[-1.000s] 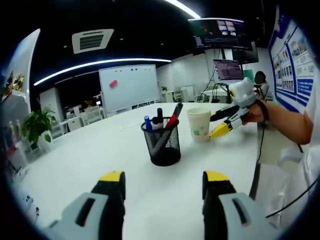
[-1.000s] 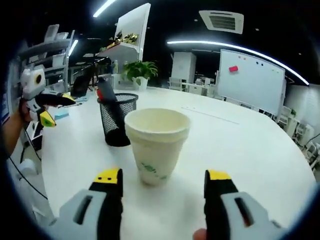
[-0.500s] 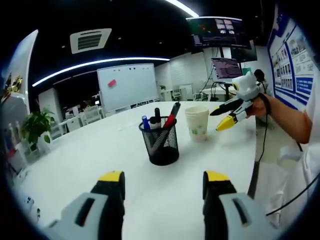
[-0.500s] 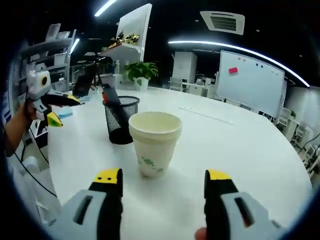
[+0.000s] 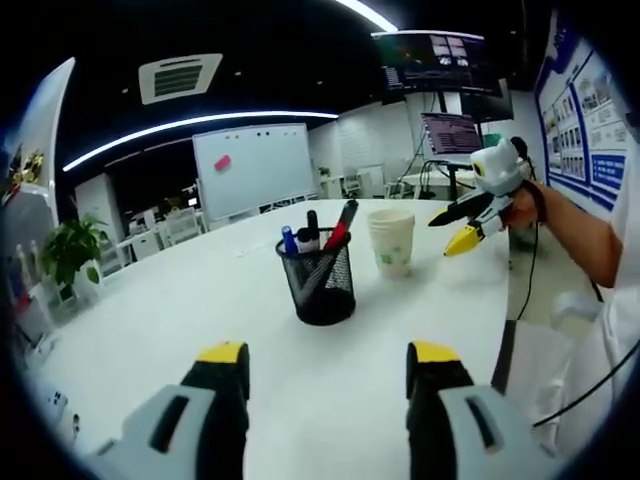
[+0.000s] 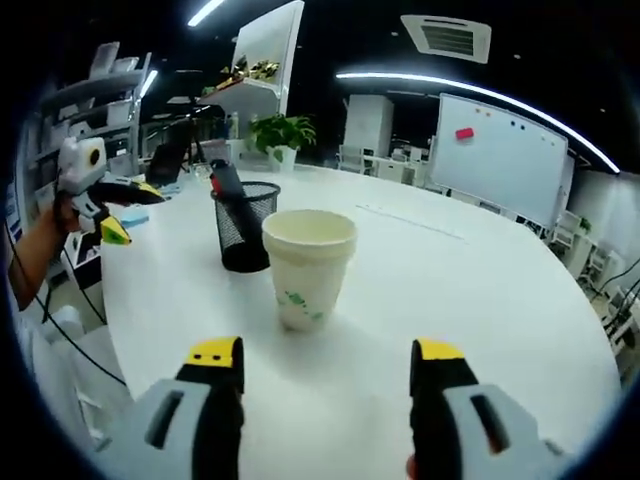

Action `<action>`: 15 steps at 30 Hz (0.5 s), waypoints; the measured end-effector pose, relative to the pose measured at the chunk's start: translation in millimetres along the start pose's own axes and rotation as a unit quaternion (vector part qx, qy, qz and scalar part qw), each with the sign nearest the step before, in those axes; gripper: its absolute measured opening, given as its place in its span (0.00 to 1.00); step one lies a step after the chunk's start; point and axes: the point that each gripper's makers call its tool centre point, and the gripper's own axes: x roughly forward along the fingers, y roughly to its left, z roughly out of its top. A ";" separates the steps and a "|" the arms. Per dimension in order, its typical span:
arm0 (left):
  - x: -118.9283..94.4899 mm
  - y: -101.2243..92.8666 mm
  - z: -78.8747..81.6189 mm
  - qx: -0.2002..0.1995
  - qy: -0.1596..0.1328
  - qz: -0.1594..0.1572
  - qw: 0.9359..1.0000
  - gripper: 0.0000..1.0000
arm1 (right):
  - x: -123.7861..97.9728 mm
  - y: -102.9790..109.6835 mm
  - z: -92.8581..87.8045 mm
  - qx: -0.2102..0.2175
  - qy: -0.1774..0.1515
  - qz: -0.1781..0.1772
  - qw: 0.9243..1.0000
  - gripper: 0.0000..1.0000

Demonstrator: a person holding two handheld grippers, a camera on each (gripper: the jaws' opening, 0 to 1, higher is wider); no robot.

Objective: Place the scattered laser pointers and whiteboard markers into the pen holder and stack the scattered paper cups together

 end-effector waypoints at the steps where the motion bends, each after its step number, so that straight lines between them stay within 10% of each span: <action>1: 0.0 -0.2 -0.4 0.001 0.001 0.000 1.000 0.64 | -1.5 -0.1 0.3 0.001 -0.001 0.000 1.000 0.67; 15: -2.3 -2.2 -0.7 0.010 0.010 -0.004 1.000 0.65 | -22.4 -8.9 4.4 -0.011 -0.003 -0.011 1.000 0.65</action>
